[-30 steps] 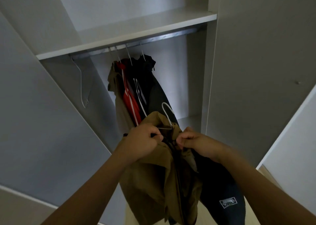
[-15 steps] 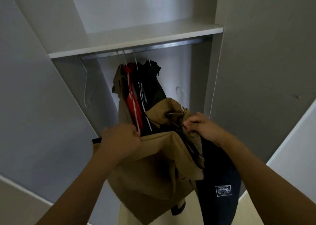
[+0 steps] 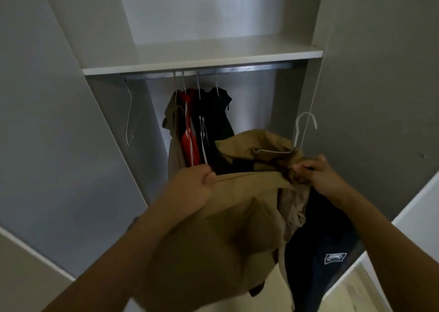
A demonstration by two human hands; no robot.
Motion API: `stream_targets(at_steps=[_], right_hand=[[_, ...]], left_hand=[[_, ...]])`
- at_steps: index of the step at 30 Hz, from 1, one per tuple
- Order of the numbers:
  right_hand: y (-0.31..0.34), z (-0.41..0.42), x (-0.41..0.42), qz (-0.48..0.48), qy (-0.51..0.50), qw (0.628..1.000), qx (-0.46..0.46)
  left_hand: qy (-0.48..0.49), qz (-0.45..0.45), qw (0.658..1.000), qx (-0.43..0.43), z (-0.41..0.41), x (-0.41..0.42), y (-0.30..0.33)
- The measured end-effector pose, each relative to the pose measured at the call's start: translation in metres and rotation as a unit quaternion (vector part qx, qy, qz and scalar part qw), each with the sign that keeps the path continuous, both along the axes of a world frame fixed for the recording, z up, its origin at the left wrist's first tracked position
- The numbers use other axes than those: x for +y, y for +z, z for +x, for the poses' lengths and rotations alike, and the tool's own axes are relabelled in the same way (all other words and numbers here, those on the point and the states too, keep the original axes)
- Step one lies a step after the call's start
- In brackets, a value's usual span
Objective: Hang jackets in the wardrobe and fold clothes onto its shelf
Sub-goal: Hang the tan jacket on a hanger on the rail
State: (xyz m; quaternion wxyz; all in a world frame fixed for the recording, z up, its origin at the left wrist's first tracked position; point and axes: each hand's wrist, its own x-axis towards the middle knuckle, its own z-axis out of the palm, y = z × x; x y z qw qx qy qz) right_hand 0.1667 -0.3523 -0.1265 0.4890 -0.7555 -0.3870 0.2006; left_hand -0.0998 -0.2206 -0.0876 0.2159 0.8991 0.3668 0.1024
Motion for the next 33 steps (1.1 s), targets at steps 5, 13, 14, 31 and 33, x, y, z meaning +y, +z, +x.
stream_targets(at_steps=[5, 13, 14, 31, 33], right_hand=[[0.014, -0.005, 0.005, 0.040, 0.041, 0.998, 0.030], [0.028, -0.038, 0.027, 0.044, 0.105, 0.993, -0.019], [0.029, -0.034, 0.027, 0.044, 0.092, 0.994, -0.038], [0.046, -0.031, 0.028, 0.042, 0.186, 0.979, 0.077], [0.043, -0.020, 0.024, 0.063, 0.172, 0.975, 0.123]], left_hand=[[-0.081, -0.085, 0.987, 0.111, -0.003, 0.003, 0.015], [-0.092, -0.192, 0.974, -0.074, 0.074, -0.036, -0.036], [-0.074, -0.186, 0.975, -0.097, 0.075, -0.037, -0.039], [-0.052, -0.185, 0.975, -0.110, 0.050, -0.014, -0.016], [-0.111, -0.248, 0.956, -0.109, 0.040, -0.009, -0.023]])
